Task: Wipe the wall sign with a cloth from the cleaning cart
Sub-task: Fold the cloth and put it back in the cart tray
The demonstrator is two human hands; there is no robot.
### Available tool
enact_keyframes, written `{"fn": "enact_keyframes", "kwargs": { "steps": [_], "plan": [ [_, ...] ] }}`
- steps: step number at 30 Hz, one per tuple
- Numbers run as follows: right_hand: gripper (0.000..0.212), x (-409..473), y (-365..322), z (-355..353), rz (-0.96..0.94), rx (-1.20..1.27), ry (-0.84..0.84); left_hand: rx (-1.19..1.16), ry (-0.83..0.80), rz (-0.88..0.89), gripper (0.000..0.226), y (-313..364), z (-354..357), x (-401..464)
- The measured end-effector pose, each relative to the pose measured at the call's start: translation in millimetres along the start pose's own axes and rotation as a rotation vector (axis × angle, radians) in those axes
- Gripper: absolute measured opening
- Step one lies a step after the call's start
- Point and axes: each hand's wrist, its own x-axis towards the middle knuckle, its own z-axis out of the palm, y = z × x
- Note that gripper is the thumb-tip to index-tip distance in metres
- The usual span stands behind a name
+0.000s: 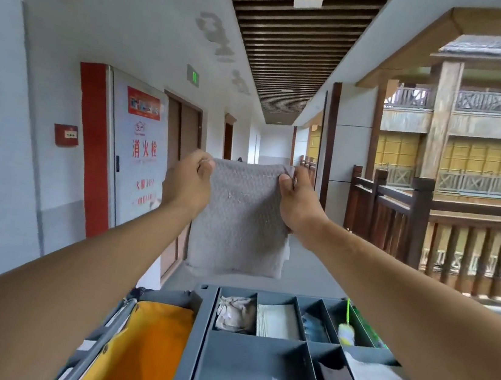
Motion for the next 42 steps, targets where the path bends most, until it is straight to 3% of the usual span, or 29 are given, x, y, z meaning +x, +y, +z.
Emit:
{"fn": "enact_keyframes", "kwargs": {
  "steps": [8, 14, 23, 31, 42],
  "plan": [
    [0.032, 51, 103, 25, 0.192, -0.023, 0.048, -0.091, -0.232, -0.014, 0.024, -84, 121, 15],
    [0.030, 51, 212, 59, 0.320, -0.142, 0.040, -0.089, -0.403, -0.116, 0.024, -155, 188, -26],
    [0.031, 19, 351, 89, 0.562, -0.136, -0.144, 0.001, -0.597, -0.331, 0.025, -245, 258, -109],
    [0.030, -17, 418, 114, 0.770, 0.010, -0.233, -0.015, -0.679, -0.416, 0.031, -298, 282, -169],
    [0.027, -39, 464, 132, 0.888, 0.024, -0.240, -0.008, -0.794, -0.540, 0.029, -328, 293, -209]
  ]
}}
